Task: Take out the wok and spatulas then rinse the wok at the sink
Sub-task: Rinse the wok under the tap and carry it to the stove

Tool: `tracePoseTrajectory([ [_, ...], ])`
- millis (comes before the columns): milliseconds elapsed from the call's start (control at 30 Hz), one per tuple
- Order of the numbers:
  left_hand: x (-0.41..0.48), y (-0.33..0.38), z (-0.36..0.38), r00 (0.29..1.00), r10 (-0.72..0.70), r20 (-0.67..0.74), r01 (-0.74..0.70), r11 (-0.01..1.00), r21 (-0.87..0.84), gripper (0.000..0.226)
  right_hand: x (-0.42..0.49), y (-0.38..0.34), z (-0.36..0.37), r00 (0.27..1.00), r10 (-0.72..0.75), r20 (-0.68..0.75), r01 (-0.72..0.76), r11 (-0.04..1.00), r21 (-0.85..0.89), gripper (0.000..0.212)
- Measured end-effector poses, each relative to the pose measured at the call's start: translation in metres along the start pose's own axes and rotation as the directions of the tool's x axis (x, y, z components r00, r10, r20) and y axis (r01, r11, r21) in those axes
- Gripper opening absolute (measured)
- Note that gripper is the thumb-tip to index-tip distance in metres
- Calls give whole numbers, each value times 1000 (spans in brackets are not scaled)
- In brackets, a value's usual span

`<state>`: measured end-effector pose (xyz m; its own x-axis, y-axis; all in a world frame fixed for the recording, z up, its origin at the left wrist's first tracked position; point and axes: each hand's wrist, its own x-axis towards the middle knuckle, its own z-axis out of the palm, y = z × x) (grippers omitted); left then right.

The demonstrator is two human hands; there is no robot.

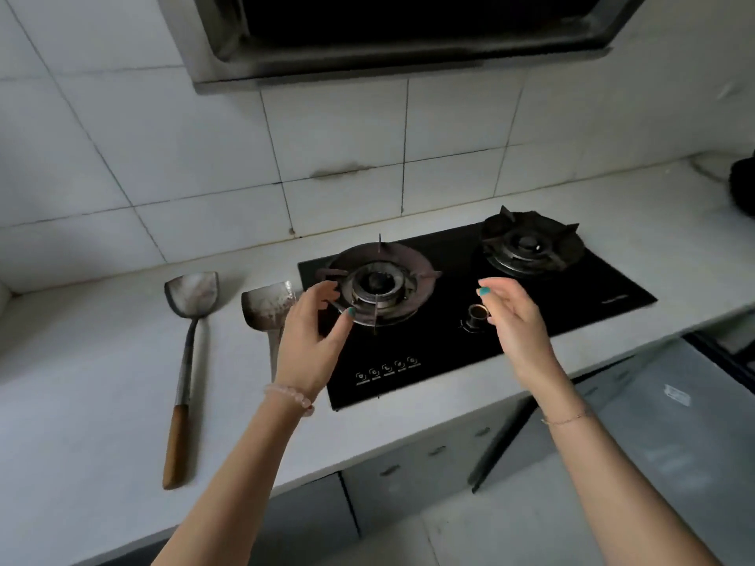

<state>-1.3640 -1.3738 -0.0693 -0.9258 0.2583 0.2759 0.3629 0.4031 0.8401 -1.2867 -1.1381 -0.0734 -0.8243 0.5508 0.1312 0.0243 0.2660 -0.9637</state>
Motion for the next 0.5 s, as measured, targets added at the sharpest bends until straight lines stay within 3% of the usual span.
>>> tracePoseTrajectory([
  [100,7,32,21,979,201,-33,-189,956,225,59,-4,-1,-48,979,-167,-116,130,953,-274,35],
  [267,5,87,76,904,426,25,-381,780,496,71,-21,-3,-135,881,-417,-224,170,721,-672,56],
  [400,-12,126,136,866,484,126,-464,684,564,71,-37,8,-207,850,-460,-254,79,589,-804,61],
  [500,-34,152,183,837,511,196,-523,642,560,70,-52,18,-259,827,-484,-285,36,552,-833,63],
])
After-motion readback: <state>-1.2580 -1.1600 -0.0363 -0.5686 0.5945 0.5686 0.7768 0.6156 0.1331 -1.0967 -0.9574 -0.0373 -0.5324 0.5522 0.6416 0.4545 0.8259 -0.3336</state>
